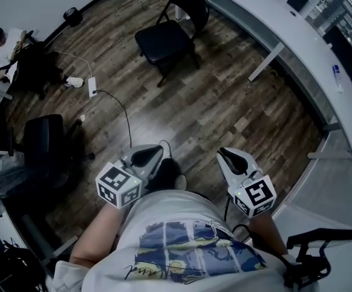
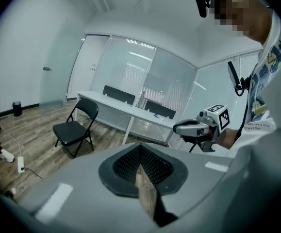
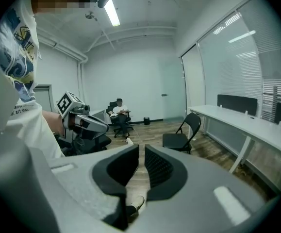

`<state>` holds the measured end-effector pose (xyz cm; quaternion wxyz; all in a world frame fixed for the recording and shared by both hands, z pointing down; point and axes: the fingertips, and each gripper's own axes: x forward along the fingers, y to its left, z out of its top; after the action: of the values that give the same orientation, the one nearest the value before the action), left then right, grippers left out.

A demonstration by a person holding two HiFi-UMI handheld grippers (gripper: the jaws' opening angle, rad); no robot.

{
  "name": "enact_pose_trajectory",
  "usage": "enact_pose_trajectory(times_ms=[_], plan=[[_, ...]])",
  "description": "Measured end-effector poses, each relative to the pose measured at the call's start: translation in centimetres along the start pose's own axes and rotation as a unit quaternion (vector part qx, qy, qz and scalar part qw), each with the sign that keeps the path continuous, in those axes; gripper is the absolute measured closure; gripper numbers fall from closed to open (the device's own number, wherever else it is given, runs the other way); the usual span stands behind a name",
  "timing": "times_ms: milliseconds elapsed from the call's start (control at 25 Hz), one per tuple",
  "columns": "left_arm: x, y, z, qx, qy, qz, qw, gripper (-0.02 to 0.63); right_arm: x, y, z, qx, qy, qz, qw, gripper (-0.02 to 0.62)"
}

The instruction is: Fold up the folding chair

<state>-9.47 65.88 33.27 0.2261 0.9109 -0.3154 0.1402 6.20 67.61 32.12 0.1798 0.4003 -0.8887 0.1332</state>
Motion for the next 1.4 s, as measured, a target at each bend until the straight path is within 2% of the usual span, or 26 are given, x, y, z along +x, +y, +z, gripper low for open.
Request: enact_pose_trajectory(times_ms=[400,680,880,1040,1200,1400], plan=[[4.1,7.6,5.4,-0.010,-0.037,-0.021,0.9991,0.604,6.4,-5.0,5.6,-0.044,0.028,-0.022,0.998,0.569],[4.3,13.9,8.0,-0.011,-0.046,-0.004,0.9989,0.604,11.8,-7.0,9.7,-0.049,0.020,-0.028,0.998,0.569],[5.2,17.4,8.3,-0.015,-0.036,-0.002,0.9992,0.604,15.4,-8.4,11.1,-0.046,0.020,-0.026,0.998,0.531],[6.4,18.4,8.8,-0.023,-0.033,-0.008,0.9992,0.604,16.8,-9.2,11.3,-0.041,0.028,-0.020,0.999,0.531],[9.0,18.6,10.0,-0.025,-0.031,-0.010,0.9992,0.604,17.2,-12.1,11.3,-0.029,0.031,-0.019,0.999,0.531],[12.5,18.7,13.6,-0.028,-0.044,0.009,0.9986,0.604,17.8,-16.5,13.2,-0.043,0.026,0.006,0.999,0.531]])
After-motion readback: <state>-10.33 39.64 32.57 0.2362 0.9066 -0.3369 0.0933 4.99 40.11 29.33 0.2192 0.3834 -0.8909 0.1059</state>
